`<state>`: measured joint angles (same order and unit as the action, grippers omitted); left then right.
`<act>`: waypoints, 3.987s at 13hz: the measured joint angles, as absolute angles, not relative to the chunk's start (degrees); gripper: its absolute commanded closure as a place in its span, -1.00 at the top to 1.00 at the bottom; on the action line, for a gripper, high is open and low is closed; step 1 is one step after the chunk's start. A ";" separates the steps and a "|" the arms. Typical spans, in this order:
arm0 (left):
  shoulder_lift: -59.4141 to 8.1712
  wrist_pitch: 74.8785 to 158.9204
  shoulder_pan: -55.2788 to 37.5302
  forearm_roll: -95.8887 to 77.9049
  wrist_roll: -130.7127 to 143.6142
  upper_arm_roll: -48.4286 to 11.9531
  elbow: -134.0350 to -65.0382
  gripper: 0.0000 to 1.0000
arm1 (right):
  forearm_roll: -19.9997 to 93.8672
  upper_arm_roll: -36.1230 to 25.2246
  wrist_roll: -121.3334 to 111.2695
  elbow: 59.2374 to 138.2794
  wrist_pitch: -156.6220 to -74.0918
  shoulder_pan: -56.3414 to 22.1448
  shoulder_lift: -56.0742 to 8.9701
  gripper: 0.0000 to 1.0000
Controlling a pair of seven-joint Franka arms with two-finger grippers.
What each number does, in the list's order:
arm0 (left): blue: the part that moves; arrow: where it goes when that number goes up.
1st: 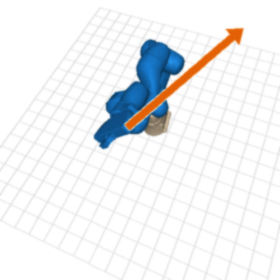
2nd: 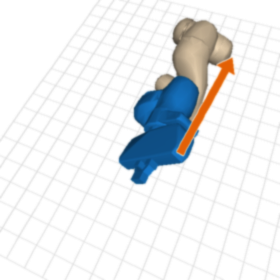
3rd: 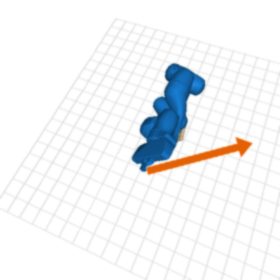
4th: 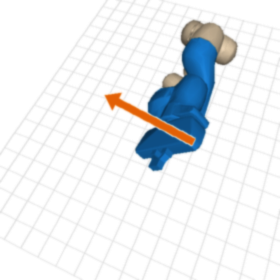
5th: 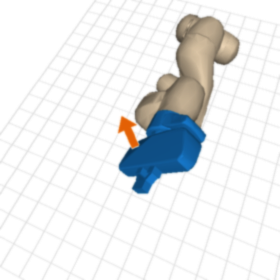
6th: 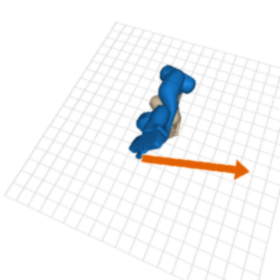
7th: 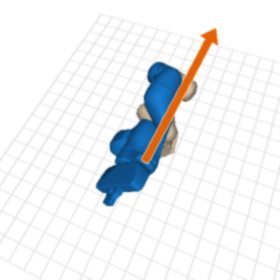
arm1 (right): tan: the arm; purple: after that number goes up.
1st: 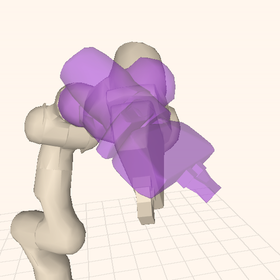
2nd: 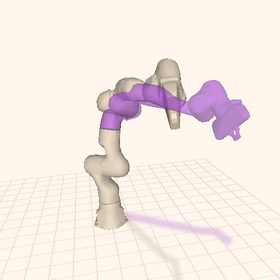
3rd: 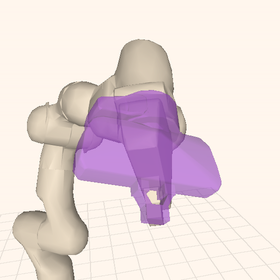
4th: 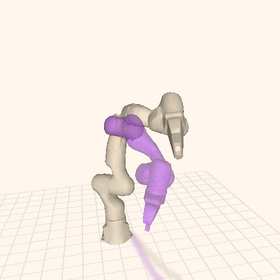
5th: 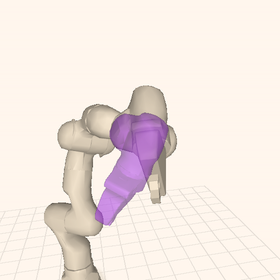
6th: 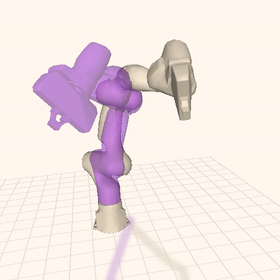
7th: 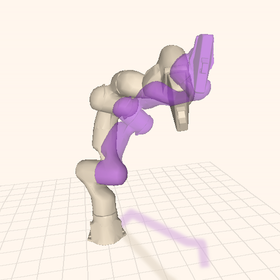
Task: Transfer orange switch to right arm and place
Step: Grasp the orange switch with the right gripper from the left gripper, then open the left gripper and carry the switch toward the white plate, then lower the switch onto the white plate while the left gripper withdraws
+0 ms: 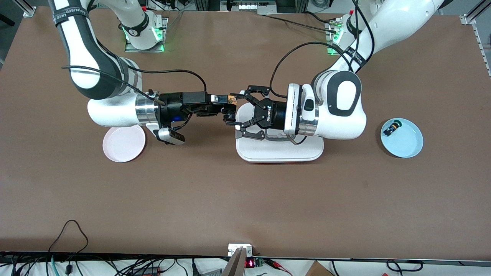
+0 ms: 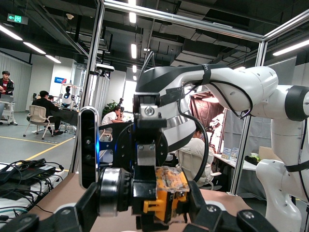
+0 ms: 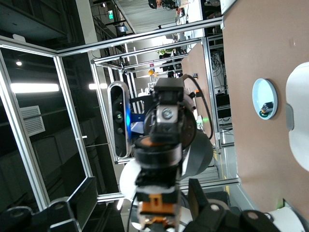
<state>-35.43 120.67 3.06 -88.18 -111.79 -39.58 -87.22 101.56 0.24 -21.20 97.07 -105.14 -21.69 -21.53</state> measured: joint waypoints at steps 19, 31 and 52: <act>-35.56 120.57 3.11 -88.60 -111.76 -39.59 -87.06 0.99 | 101.50 0.22 -23.04 96.61 -105.41 -21.75 -22.35 -0.70; -35.76 109.71 18.63 -88.60 -113.76 -38.57 -87.33 1.00 | 101.45 -0.01 -23.02 96.47 -105.42 -20.31 -22.26 -0.70; -16.77 85.33 42.45 2.27 -59.11 -41.19 -75.08 1.00 | -0.63 -0.17 -64.36 97.88 -104.80 -2.45 -22.27 -0.70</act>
<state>-16.77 85.33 42.45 2.27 -59.11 -41.19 -75.08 -0.63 -0.17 -64.36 97.88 -104.80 -2.45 -22.27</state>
